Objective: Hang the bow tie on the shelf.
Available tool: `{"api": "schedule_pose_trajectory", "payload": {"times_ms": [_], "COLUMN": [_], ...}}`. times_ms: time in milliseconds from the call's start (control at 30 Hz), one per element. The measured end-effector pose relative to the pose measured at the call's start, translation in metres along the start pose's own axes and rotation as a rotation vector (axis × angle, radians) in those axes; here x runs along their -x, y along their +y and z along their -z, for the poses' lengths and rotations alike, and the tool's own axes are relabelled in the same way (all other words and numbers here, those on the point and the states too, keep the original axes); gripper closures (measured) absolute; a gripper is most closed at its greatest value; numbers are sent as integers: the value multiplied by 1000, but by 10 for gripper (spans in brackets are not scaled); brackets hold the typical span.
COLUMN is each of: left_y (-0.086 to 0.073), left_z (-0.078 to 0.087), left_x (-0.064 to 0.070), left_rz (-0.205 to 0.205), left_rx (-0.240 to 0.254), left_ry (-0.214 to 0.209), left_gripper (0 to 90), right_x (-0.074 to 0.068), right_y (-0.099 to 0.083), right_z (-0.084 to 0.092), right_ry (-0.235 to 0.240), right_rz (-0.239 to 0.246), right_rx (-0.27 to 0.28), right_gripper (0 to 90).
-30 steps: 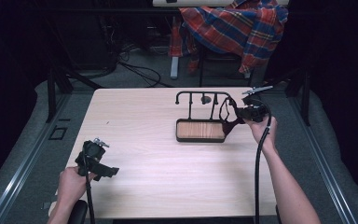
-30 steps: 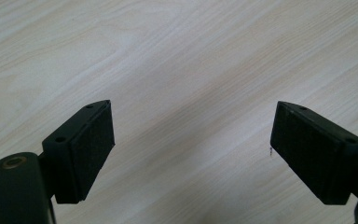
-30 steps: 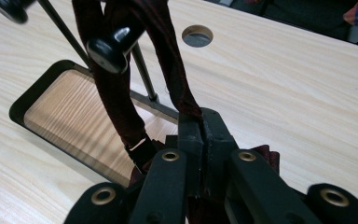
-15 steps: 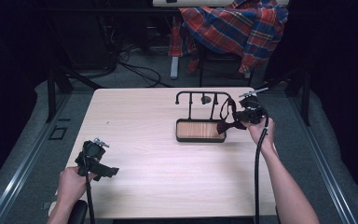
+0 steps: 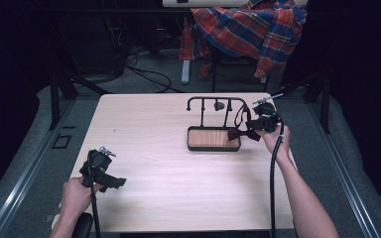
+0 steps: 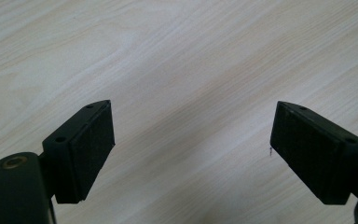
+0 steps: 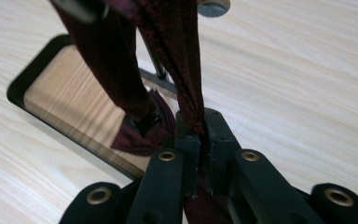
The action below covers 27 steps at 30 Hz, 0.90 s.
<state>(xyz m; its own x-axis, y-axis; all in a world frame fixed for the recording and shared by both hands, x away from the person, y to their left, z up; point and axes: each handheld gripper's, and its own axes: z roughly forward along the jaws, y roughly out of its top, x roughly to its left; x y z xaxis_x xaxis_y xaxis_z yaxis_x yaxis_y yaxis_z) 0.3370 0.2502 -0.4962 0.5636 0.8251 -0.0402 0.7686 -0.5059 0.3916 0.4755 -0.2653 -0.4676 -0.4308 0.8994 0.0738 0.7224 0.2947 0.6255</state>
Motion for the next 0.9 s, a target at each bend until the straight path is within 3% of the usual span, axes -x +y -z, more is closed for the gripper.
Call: {"api": "schedule_pose_trajectory", "payload": {"times_ms": [167, 433, 600, 900], "left_y": [1, 0, 0, 0], "left_z": [-1, 0, 0, 0], "left_x": [1, 1, 1, 0], "left_rz": [-7, -8, -2, -4], "left_rx": [-4, -7, -8, -8], "left_ry": [3, 4, 3, 4], "left_gripper": [139, 140, 140, 143], "right_x": [4, 9, 11, 15], "right_y": [4, 11, 11, 7], "right_z": [2, -2, -12, -20], "right_ry": [28, 31, 34, 80], "right_rz": [-57, -99, -106, -112], "right_rx": [41, 70, 41, 9], "right_gripper": [869, 874, 872, 835]}}
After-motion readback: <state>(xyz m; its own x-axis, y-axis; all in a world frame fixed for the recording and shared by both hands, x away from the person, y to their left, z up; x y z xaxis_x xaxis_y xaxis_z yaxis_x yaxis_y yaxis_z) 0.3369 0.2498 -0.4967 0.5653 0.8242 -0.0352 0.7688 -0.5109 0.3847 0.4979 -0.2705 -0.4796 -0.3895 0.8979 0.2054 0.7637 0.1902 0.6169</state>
